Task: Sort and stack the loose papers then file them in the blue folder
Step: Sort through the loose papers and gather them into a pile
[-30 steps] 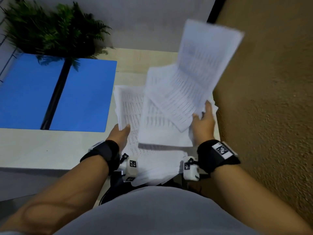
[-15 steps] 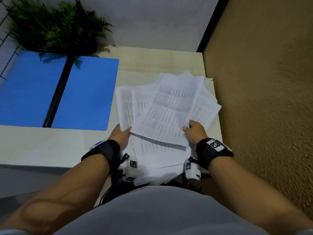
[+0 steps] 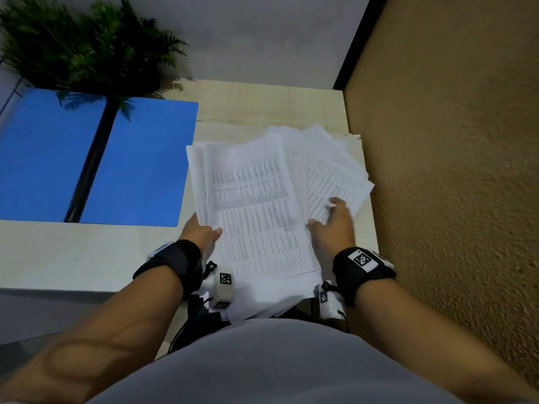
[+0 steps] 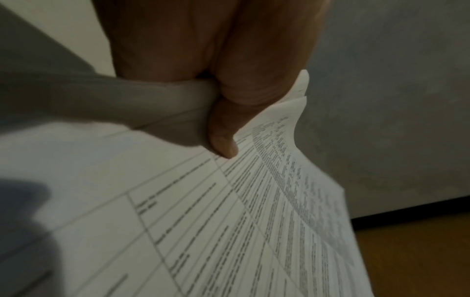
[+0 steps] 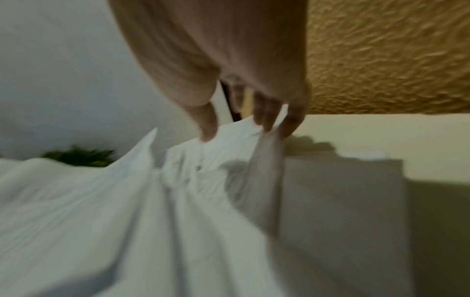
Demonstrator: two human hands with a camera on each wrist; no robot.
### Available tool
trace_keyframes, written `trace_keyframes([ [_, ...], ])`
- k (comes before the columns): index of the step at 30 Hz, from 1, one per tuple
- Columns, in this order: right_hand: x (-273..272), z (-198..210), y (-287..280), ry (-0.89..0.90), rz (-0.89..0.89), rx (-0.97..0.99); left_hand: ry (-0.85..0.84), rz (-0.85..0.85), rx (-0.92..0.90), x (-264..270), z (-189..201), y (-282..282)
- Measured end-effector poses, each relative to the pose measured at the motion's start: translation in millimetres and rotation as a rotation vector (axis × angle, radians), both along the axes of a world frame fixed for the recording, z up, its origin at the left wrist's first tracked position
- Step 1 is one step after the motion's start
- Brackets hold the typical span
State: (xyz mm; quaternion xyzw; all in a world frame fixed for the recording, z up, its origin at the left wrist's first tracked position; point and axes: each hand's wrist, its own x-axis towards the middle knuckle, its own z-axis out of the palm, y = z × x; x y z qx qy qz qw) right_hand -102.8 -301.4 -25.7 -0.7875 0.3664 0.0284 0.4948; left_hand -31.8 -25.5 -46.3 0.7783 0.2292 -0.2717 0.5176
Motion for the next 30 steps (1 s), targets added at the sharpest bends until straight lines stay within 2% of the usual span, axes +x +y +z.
trace_keyframes([
  [2, 4, 3, -21, 0.124, -0.212, -0.211, 0.002, -0.027, 0.061, -1, 5, 4],
  [4, 5, 0, -37, 0.209, -0.316, -0.15, 0.017, -0.028, 0.07, -1, 8, 7],
  [5, 6, -2, -41, 0.165, -0.32, -0.065, 0.033, -0.027, 0.064, -1, 11, 7],
  [6, 7, -5, -41, 0.106, -0.304, -0.022, 0.042, -0.029, 0.066, -1, 12, 7],
  [11, 14, -10, -26, -0.092, -0.173, -0.066, 0.049, 0.003, 0.055, -4, 16, 7],
  [14, 23, -14, -21, -0.027, -0.138, -0.055, 0.047, 0.002, 0.04, -6, 13, 8],
  [17, 37, -15, -15, -0.025, -0.189, 0.137, 0.048, -0.025, 0.03, -7, 13, 6],
  [19, 47, -13, -12, 0.05, -0.174, 0.247, 0.052, -0.036, 0.022, -6, 11, 7],
  [21, 52, -11, -9, 0.158, -0.102, 0.273, 0.054, -0.04, 0.002, -7, 10, 8],
  [23, 50, -13, -8, 0.191, -0.095, 0.279, 0.059, -0.042, -0.022, -8, 9, 9],
  [27, 37, -15, -10, -0.057, -0.262, 0.348, 0.056, -0.027, -0.057, -7, 3, 10],
  [30, 29, 6, -20, -0.172, -0.268, 0.214, 0.057, -0.013, -0.087, -7, 2, 9],
])
